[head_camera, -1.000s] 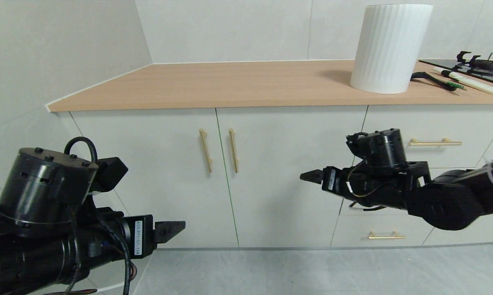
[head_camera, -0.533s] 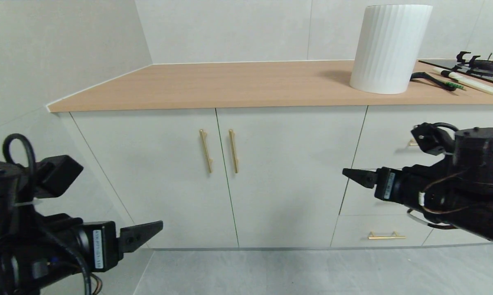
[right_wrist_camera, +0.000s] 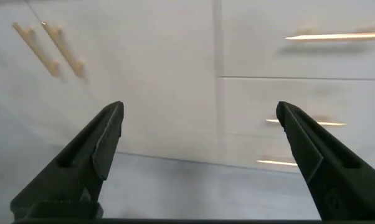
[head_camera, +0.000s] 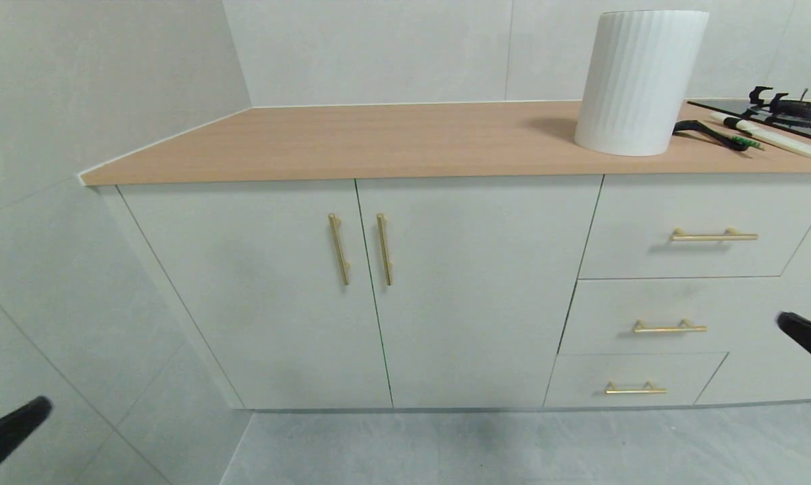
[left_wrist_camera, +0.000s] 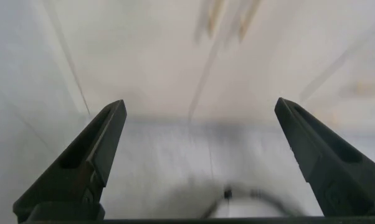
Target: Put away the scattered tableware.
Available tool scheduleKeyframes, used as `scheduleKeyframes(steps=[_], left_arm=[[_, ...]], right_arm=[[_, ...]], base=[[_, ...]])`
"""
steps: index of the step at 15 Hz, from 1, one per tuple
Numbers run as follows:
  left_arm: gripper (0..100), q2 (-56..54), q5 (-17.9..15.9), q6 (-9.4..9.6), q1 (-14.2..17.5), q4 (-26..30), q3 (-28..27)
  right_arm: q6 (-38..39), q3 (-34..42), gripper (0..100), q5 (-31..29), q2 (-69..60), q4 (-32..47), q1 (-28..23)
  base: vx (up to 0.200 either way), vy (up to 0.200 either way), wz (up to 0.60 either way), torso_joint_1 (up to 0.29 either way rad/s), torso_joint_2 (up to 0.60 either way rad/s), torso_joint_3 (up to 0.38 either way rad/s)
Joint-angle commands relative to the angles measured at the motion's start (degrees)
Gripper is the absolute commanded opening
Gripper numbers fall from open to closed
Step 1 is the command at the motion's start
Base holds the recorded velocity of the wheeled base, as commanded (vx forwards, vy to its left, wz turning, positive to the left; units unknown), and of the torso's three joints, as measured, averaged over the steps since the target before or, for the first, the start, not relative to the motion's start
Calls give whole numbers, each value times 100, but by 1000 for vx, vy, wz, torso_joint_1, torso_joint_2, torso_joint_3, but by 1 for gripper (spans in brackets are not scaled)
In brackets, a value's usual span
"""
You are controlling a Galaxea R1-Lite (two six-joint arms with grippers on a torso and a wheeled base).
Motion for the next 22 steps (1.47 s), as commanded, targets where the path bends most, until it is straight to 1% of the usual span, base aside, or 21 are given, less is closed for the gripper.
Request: scheduleKeyframes(steps=[1,2,4,5,6,7,8,9,10,11,12,13,14,15,16,17,18,19,20,22], left_arm=[[100,-1270,-7,133,439,24,105],[100,-1656,-7,317,667,103,202],[100,-2175,-7,669,958,182,334],[100,-2430,-7,757,1125,226,351],[100,-2614,2,766,1230,323,351],[100,-2632,107,757,1362,349,369],[100,-2720,116,722,1564,367,395],[100,-2931,89,739,1705,411,492],[100,-3080,19,766,1819,463,588],[100,-3124,28,757,1872,507,764],[100,-3142,54,731,1872,507,852],[100,-3159,28,748,1872,507,905],[100,-3168,19,810,1863,490,1230],[100,-3168,19,854,1863,481,1415],[100,-3168,19,950,1863,437,1652],[100,-3168,2,1029,1863,-2,2135],[100,-3168,-113,1073,1872,-398,2461],[100,-3168,-192,1135,1863,-574,2610],[100,-3168,-473,1434,1863,-987,3032],[100,-3168,-781,1522,1863,-881,3032]], right_arm=[[-378,288,100,-24,-2235,1267,-802],[-396,270,100,82,-2921,1864,-1198],[-405,235,100,108,-3712,2436,-1321],[-422,261,100,38,-3923,2594,-1321],[-422,279,100,-85,-3905,2585,-1374],[-431,270,100,-314,-3897,2559,-1374],[-466,270,100,-472,-3914,2559,-1506],[-501,279,100,-367,-4151,2620,-1892],[-545,323,100,-164,-4318,2673,-2059],[-563,428,100,-112,-4362,2699,-2059],[-545,507,100,-156,-4380,2699,-2059],[-545,569,100,-129,-4424,2699,-2051],[-528,1105,100,-68,-4468,2673,-2024],[-528,1421,100,-68,-4468,2515,-2024],[-519,1834,100,-68,-4468,2093,-2024],[-510,2177,100,-6,-4468,1750,-2024],[-475,2168,100,134,-4468,1926,-2024],[-475,2168,100,196,-4468,1917,-2024],[-493,2177,100,433,-4468,1899,-2024],[-493,2177,100,837,-4468,1952,-2015]], base=[[0,0,0,0,0,0],[0,0,0,0,0,0],[0,0,0,0,0,0],[0,0,0,0,0,0],[0,0,0,0,0,0],[0,0,0,0,0,0],[0,0,0,0,0,0],[0,0,0,0,0,0],[0,0,0,0,0,0],[0,0,0,0,0,0],[0,0,0,0,0,0],[0,0,0,0,0,0],[0,0,0,0,0,0],[0,0,0,0,0,0],[0,0,0,0,0,0],[0,0,0,0,0,0],[0,0,0,0,0,0],[0,0,0,0,0,0],[0,0,0,0,0,0],[0,0,0,0,0,0]])
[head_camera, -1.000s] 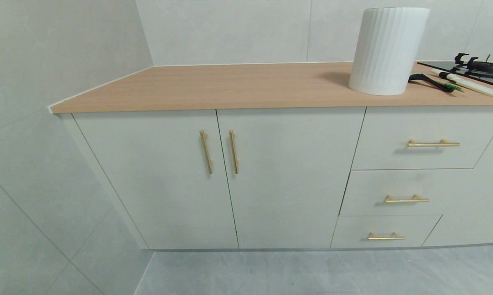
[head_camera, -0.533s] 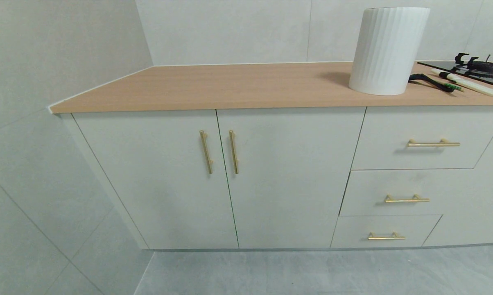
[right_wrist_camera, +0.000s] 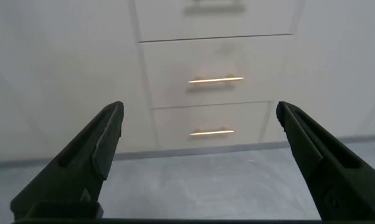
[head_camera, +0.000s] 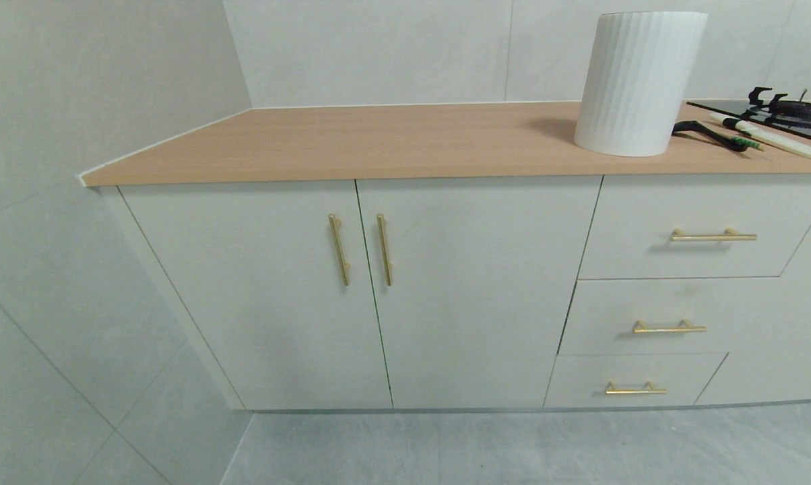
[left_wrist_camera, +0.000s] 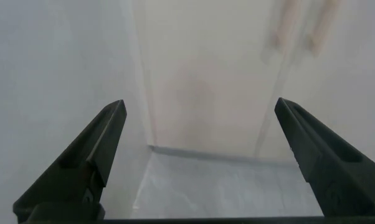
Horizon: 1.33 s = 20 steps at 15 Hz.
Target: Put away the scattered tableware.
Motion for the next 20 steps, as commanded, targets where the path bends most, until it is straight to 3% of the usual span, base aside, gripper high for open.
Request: scheduleKeyframes(steps=[1,4,8,15,20], left_arm=[[100,4,-156,34,0,24,118],[100,4,-490,350,0,174,118],[100,4,-499,157,0,165,118],[100,4,-499,69,0,165,118],[100,4,-490,60,0,165,118]], right_arm=[[-18,30,100,213,11,194,2],[-150,22,100,486,11,203,11],[-141,30,100,486,11,194,11],[-106,30,100,486,11,194,11],[-44,30,100,486,11,194,11]], base=[[0,0,0,0,0,0],[0,0,0,0,0,0],[0,0,0,0,0,0],[0,0,0,0,0,0],[0,-200,0,2,2,5]])
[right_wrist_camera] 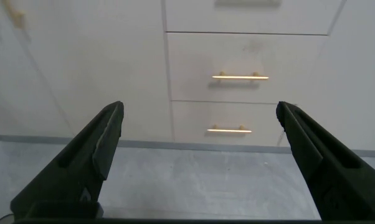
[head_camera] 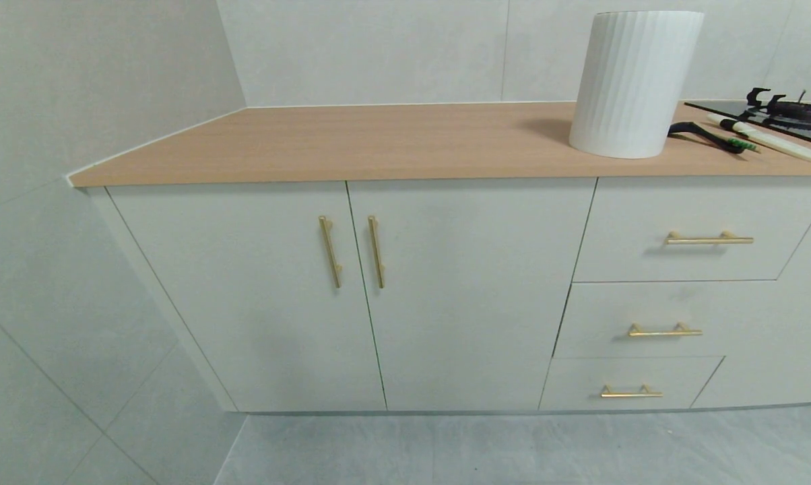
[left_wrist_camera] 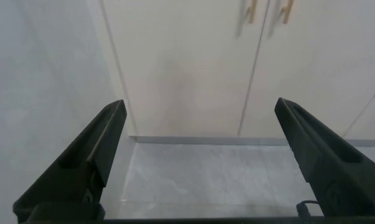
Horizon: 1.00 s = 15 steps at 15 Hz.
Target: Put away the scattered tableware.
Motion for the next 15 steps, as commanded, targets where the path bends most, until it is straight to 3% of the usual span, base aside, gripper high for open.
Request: scheduleKeyframes(steps=[1,13,15], left_arm=[[100,9,-3,2,2,-1,0],[100,9,6,2,2,-1,0],[100,9,6,2,2,-1,0]], right_arm=[[11,0,100,2,11,0,0],[72,0,100,-33,11,0,0],[72,-9,100,-33,11,0,9]], base=[[0,-200,0,2,2,7],[0,-200,0,1,2,0],[0,0,0,0,0,0]])
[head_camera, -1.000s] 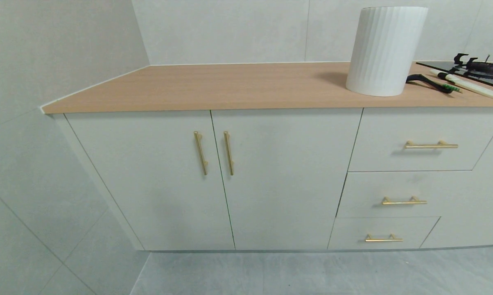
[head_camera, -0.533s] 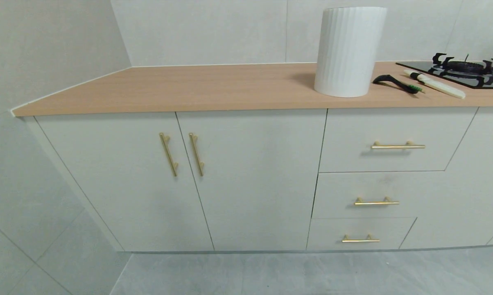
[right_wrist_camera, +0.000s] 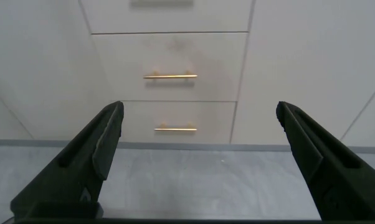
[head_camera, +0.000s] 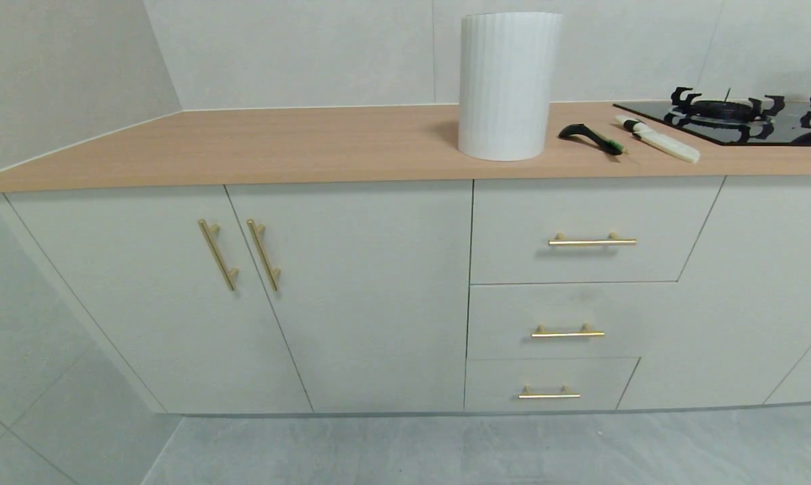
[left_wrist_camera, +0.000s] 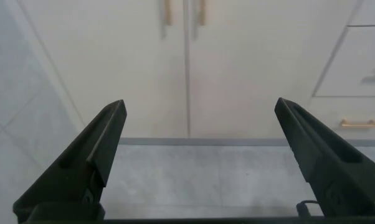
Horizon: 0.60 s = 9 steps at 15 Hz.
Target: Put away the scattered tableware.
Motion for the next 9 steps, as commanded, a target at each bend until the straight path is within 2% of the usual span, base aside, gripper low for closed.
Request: scheduleKeyframes(steps=[1,9], left_arm=[[100,9,0,-1,2,1,0],[100,9,0,-1,2,1,0]], right_arm=[[-1,-6,100,2,10,0,4],[-1,-6,100,2,10,0,-5]], base=[[0,0,0,0,0,0],[0,0,0,0,0,0]])
